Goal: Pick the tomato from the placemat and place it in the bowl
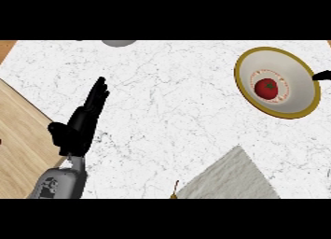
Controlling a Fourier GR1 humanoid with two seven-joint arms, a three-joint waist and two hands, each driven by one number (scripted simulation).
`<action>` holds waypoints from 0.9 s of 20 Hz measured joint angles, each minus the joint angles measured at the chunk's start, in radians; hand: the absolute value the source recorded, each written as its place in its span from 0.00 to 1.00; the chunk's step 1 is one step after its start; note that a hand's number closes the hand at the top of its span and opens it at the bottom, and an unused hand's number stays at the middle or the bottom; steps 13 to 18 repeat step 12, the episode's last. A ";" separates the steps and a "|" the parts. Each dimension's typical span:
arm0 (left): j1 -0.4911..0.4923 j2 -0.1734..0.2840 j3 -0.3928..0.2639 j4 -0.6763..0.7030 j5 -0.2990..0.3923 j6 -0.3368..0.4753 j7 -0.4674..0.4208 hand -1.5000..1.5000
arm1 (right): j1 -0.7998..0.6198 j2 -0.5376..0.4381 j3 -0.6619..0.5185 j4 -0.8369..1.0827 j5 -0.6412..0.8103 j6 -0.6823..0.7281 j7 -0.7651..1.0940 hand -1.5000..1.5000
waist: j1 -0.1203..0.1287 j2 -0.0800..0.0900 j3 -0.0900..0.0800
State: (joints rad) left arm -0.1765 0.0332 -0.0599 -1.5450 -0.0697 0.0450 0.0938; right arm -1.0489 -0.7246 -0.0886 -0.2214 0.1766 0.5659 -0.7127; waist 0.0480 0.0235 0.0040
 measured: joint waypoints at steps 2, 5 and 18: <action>-0.003 0.005 0.006 0.007 0.003 -0.005 -0.005 0.50 | 0.009 -0.017 -0.005 0.000 -0.014 0.029 0.017 0.00 | 0.002 0.003 0.001; -0.008 0.002 0.000 0.003 0.000 -0.004 -0.003 0.50 | 0.018 -0.036 -0.012 -0.007 -0.035 0.067 0.046 0.00 | 0.004 0.004 0.002; -0.007 0.000 0.004 0.011 0.001 -0.003 -0.015 0.50 | 0.072 -0.064 -0.003 -0.062 -0.068 0.116 0.073 0.00 | 0.003 0.007 0.004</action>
